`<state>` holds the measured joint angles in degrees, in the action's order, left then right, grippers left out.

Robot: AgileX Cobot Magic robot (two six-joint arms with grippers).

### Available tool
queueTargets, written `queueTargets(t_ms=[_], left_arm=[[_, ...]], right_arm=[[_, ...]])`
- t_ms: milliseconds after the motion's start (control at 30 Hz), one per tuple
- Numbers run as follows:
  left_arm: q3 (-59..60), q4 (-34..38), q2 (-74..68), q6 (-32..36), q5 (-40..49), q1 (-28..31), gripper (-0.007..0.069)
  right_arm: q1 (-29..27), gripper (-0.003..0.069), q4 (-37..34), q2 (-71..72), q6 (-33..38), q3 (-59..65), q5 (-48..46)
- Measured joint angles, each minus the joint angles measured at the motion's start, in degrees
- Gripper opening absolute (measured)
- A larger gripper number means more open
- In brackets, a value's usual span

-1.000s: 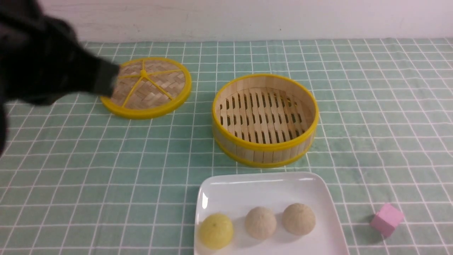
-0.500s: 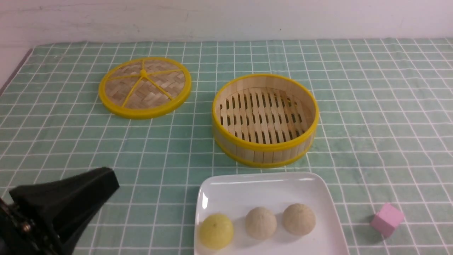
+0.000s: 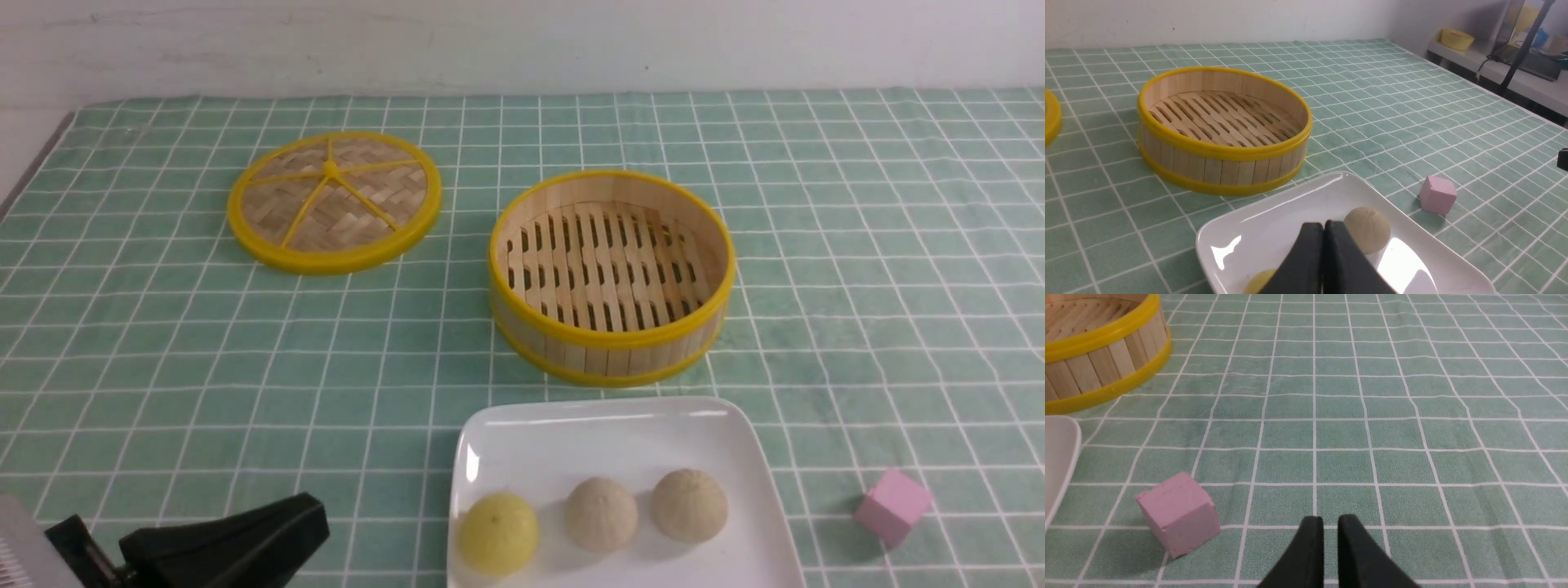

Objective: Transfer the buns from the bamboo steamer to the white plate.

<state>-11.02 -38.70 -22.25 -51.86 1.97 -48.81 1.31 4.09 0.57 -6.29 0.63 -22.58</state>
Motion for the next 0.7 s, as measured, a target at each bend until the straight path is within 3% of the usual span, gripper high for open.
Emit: queueTargets(t_ms=[67, 267, 467, 567, 600, 667, 700], left_arm=[[0.00, 0.48, 0.00, 0.22, 1.24, 0.00, 0.0023], [0.00, 10.62, 0.46, 6.54, 12.06, 3.59, 0.0032], [1.29, 27.06, 5.00, 26.24, 12.81, 19.84, 0.0038], [2.82, 29.65, 7.22, 32.73, 12.14, 26.92, 0.0041], [4.25, 30.45, 9.06, 36.85, 11.80, 32.46, 0.0043], [5.83, 30.70, 10.41, 38.61, 11.74, 37.88, 0.0044], [5.83, 30.69, 10.56, 38.73, 11.74, 37.88, 0.0044]], right_arm=[[0.00, 0.0084, 0.00, 0.00, 0.00, 0.00, 0.00], [0.00, 0.0090, 0.00, 0.00, 0.00, 0.00, 0.00], [0.00, 0.0097, 0.00, 0.00, 0.00, 0.00, 0.00], [0.00, 0.0100, 0.00, 0.00, 0.00, 0.00, 0.00], [0.00, 0.0104, 0.00, 0.00, 0.00, 0.00, 0.00], [0.00, 0.0105, 0.00, 0.00, 0.00, 0.00, 0.00], [0.00, 0.0106, 0.00, 0.00, 0.00, 0.00, 0.00]])
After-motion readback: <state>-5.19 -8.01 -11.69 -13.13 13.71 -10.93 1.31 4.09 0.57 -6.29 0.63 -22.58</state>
